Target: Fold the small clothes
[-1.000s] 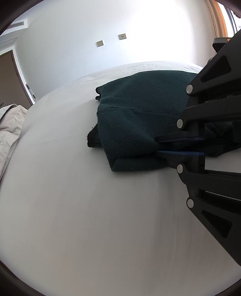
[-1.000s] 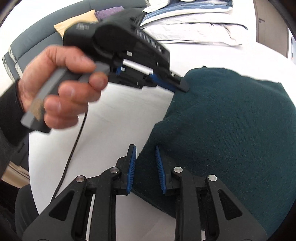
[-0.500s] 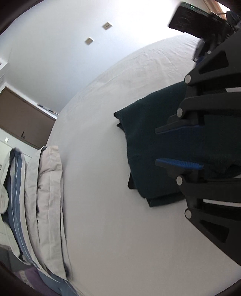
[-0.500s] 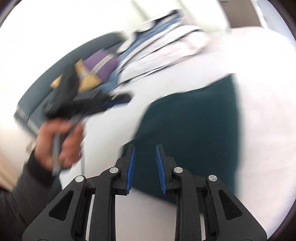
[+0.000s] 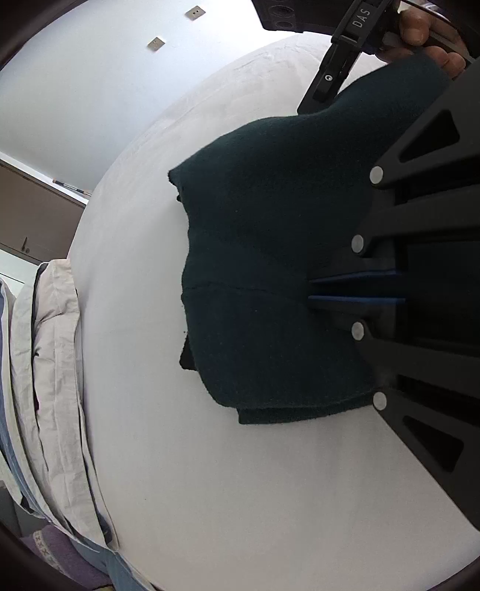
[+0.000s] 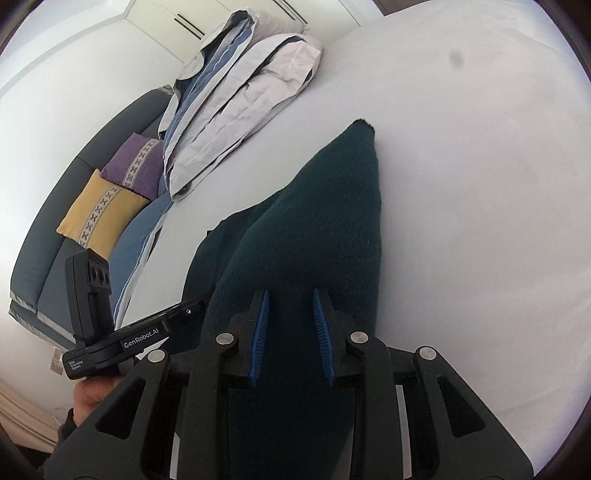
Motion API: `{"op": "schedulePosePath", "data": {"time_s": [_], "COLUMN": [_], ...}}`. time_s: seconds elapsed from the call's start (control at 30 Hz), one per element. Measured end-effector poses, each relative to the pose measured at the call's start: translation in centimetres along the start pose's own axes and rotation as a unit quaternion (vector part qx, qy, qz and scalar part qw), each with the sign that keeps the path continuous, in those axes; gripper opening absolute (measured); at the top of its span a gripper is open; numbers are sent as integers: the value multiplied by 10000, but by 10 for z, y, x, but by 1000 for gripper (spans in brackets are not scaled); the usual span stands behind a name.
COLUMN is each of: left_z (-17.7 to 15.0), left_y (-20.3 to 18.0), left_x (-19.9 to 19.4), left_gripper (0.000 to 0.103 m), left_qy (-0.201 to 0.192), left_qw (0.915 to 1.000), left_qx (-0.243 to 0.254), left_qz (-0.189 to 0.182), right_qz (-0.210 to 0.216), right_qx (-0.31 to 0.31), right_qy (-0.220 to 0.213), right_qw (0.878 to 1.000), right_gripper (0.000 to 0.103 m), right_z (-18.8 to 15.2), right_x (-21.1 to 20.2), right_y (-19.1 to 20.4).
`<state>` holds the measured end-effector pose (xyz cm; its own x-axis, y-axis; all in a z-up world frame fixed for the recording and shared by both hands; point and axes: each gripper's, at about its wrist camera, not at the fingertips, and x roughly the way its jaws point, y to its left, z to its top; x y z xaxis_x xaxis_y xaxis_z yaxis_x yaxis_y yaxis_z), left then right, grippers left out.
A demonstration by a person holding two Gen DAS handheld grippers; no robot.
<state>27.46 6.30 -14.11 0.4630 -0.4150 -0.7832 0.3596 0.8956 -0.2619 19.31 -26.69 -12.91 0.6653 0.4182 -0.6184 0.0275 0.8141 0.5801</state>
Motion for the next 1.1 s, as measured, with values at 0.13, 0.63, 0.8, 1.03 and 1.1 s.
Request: {"op": "schedulePosePath", "data": {"time_s": [0.13,0.63,0.8,1.03,1.1], "left_z": [-10,-13,-8,-6,-4], "left_y": [2,10,13,-4,-7], "left_x": [-6,-55,-55,-30,-23], "left_gripper": [12,30,39,41,42], "left_qy": [-224,-711,-746,-475,-369], "left_qw": [9997,9966,9956,9983,9988], "left_qx": [3,-394,-568,-290,-250], "left_qz": [139,128,18,171,194], "right_qz": [-149,-764,-884,-1773,-1689], "right_qx": [-354,-1471,-2220,-1423,-1117], "right_qy": [29,-518,234,532,552], "right_qw": [9993,9848,9707,9724,9777], "right_gripper": [25,25,25,45,48], "right_z": [-8,0,-25,-48,-56], "right_x": [14,-68,-30,-16,-16], "right_y": [21,80,109,45,30]}}
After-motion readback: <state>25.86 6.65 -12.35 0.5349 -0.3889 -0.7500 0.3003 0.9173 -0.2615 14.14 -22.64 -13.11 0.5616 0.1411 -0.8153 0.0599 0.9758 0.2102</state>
